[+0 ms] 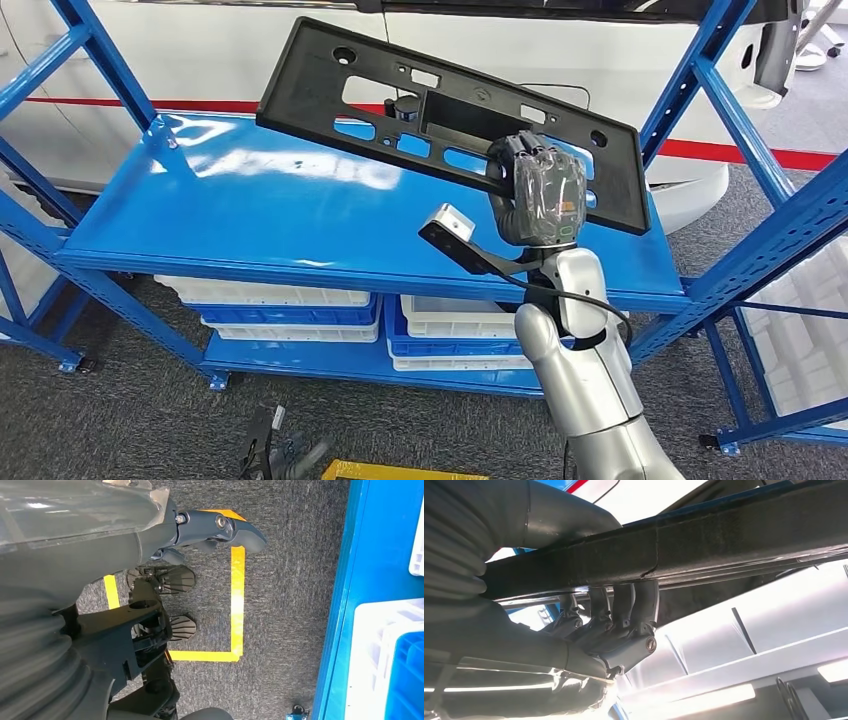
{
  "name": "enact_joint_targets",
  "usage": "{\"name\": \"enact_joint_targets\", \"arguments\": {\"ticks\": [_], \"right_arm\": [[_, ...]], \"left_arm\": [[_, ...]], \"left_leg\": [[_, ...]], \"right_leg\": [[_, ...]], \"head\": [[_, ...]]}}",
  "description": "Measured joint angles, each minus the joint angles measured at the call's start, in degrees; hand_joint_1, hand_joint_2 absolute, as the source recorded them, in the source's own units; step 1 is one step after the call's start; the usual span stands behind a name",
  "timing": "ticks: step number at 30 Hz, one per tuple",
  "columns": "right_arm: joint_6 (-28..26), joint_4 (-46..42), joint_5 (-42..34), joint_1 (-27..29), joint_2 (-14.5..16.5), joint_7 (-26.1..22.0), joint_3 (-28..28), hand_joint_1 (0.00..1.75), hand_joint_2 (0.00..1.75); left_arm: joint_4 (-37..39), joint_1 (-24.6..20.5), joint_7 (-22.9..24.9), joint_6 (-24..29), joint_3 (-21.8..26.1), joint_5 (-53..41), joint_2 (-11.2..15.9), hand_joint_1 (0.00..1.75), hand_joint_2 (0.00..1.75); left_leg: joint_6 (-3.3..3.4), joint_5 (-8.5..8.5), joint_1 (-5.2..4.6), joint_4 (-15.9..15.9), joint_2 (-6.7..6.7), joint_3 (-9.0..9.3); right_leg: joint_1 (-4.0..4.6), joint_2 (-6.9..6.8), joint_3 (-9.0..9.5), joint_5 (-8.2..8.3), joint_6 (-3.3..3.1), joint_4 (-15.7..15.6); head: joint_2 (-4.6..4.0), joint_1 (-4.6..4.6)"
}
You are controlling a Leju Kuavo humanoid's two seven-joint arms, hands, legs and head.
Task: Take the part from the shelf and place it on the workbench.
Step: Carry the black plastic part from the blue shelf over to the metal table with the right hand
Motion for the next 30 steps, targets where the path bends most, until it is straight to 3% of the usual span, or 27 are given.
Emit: {"name": "enact_joint_targets", "arguments": {"ticks": [2, 4, 7, 8, 9, 10, 12, 14, 16, 18, 19, 21, 23, 24, 25, 28, 30], "right_arm": [[0.3, -1.1, -0.4, 0.4, -0.3, 0.0, 0.0, 1.75, 1.75], [0.6, -2.1, -0.9, 0.7, -0.6, -0.1, 0.0, 1.75, 1.75], [0.7, -3.6, -1.9, 1.7, -1.4, -0.4, 0.0, 1.75, 1.75], [0.7, -4.0, -2.3, 2.3, -1.8, -0.5, 0.0, 1.75, 1.75], [0.6, -4.5, -2.6, 2.9, -2.1, -0.6, 0.0, 1.75, 1.75], [0.6, -4.9, -3.0, 3.4, -2.4, -0.6, 0.0, 1.75, 1.75], [0.6, -5.9, -3.5, 4.1, -2.7, -0.8, 0.0, 1.75, 1.75], [0.6, -7.0, -3.8, 4.7, -3.0, -0.9, 0.0, 1.75, 1.75], [0.6, -7.8, -4.0, 5.5, -3.2, -1.0, 0.0, 1.75, 1.75], [0.6, -8.5, -4.1, 6.1, -3.4, -1.0, 0.0, 1.75, 1.75], [0.7, -8.8, -4.1, 6.3, -3.4, -1.0, -0.1, 1.75, 1.75], [0.7, -9.3, -4.2, 6.7, -3.4, -1.0, -0.1, 1.75, 1.75], [0.8, -9.5, -4.4, 7.2, -3.5, -1.0, -0.1, 1.75, 1.75], [0.8, -9.6, -4.6, 7.5, -3.6, -1.0, -0.2, 1.75, 1.75], [0.9, -9.6, -4.8, 7.9, -3.7, -1.1, -0.3, 1.75, 1.75], [0.8, -9.9, -5.2, 8.5, -3.9, -1.2, -0.6, 1.75, 1.75], [0.8, -10.2, -5.4, 8.7, -4.0, -1.3, -0.9, 1.75, 1.75]], "left_arm": [[0.0, 0.0, 0.0, 0.0, 0.0, 0.0, 0.1, 0.0, 1.75], [0.0, 0.0, -0.1, 0.0, 0.1, -0.1, 0.1, 0.0, 1.75], [0.0, 0.1, -0.2, 0.0, 0.1, -0.1, 0.0, 0.0, 1.75], [0.0, 0.1, -0.3, 0.0, 0.2, -0.2, 0.0, 0.0, 1.75], [0.0, 0.2, -0.3, 0.0, 0.2, -0.2, 0.0, 0.0, 1.75], [0.0, 0.2, -0.4, -0.1, 0.2, -0.2, 0.0, 0.0, 1.75], [0.0, 0.2, -0.5, -0.4, 0.2, -0.2, 0.0, 0.0, 1.75], [0.0, 0.2, -0.6, -0.6, 0.2, -0.2, 0.0, 0.0, 1.75], [0.0, 0.2, -0.7, -0.7, 0.2, -0.2, 0.1, 0.0, 1.75], [0.0, 0.2, -0.8, -0.7, 0.2, -0.2, 0.1, 0.0, 1.75], [0.0, 0.2, -0.9, -0.7, 0.2, -0.2, 0.1, 0.0, 1.75], [0.0, 0.2, -1.0, -0.7, 0.2, -0.2, 0.2, 0.0, 1.75], [0.0, 0.3, -1.1, -0.8, 0.2, -0.2, 0.2, 0.0, 1.75], [0.0, 0.3, -1.1, -0.8, 0.2, -0.2, 0.2, 0.0, 1.75], [0.0, 0.3, -1.2, -0.8, 0.2, -0.2, 0.2, 0.0, 1.75], [0.0, 0.2, -1.3, -0.9, 0.2, -0.2, 0.2, 0.0, 1.75], [0.0, 0.1, -1.3, -0.9, 0.2, -0.2, 0.2, 0.0, 1.75]], "left_leg": [[0.44, 0.28, 0.02, -0.2, 0.04, 0.07], [1.03, 0.72, 0.29, -0.7, 0.15, 0.21], [1.42, 1.01, 0.39, -0.9, 0.19, 0.09], [1.41, 1.04, 0.36, -0.9, 0.14, 0.02], [1.39, 1.07, 0.34, -0.8, 0.09, -0.03], [1.34, 1.09, 0.35, -0.8, 0.03, -0.06], [1.05, 1.07, 0.38, -0.4, -0.02, -0.15], [0.37, 1.12, 0.25, -0.1, -0.07, -0.46], [-0.37, 1.38, 0.15, 0.2, -0.1, -0.89], [-1.04, 1.1, 0.35, 0.7, -0.11, -1.46], [-1.44, -0.03, 0.51, 1.8, -0.1, -2.08], [-2.17, -4.44, 0.8, 7.6, -0.03, -4.4], [-2.65, -8.43, 1.03, 15.0, 0.01, -6.94], [-2.73, -9.0, 1.09, 16.7, 0.02, -7.19], [-2.69, -8.43, 1.13, 16.1, 0.02, -6.23], [-2.1, -4.62, 1.02, 4.8, 0.02, 1.5], [-1.53, -3.62, 0.63, 0.3, -0.05, 4.14]], "right_leg": [[-0.17, 0.01, -0.11, 0.01, 0.42, 0.1], [-0.17, 0.03, -1.2, -1.35, 0.31, 2.1], [-0.06, 0.07, -6.3, -6.19, -0.42, 13.2], [-0.05, 0.07, -7.86, -7.17, -0.4, 16.6], [-0.05, 0.07, -8.53, -7.25, -0.19, 18.0], [-0.07, 0.07, -7.99, -6.37, 0.17, 17.0], [-0.11, 0.05, -4.13, -3.19, 0.75, 9.1], [0.2, 0.14, -0.94, -0.97, 0.46, 3.0], [0.51, 0.29, -0.68, -0.5, -0.24, 2.2], [0.19, 0.3, -1.29, -0.14, -1.06, 1.9], [0.07, 0.27, -1.62, 0.2, -1.59, 1.8], [0.01, 0.19, -2.4, 0.87, -2.5, 1.7], [0.2, 0.11, -3.35, 1.53, -2.88, 1.8], [0.29, 0.09, -3.81, 1.88, -2.9, 1.8], [0.35, 0.08, -4.22, 2.22, -2.84, 1.8], [0.47, 0.13, -5.08, 3.24, -2.35, 1.8], [0.53, 0.12, -5.34, 3.92, -1.65, 1.8]], "head": [[0.0, -0.01], [-0.01, 0.08], [0.0, 0.28], [0.0, 0.3], [0.0, 0.31], [0.0, 0.34], [0.0, 0.37], [0.0, 0.32], [0.0, 0.19], [0.0, 0.08], [0.0, -0.09], [0.0, -0.43], [-0.01, -0.6], [-0.01, -0.61], [-0.01, -0.61], [0.0, -0.6], [0.0, -0.56]]}}
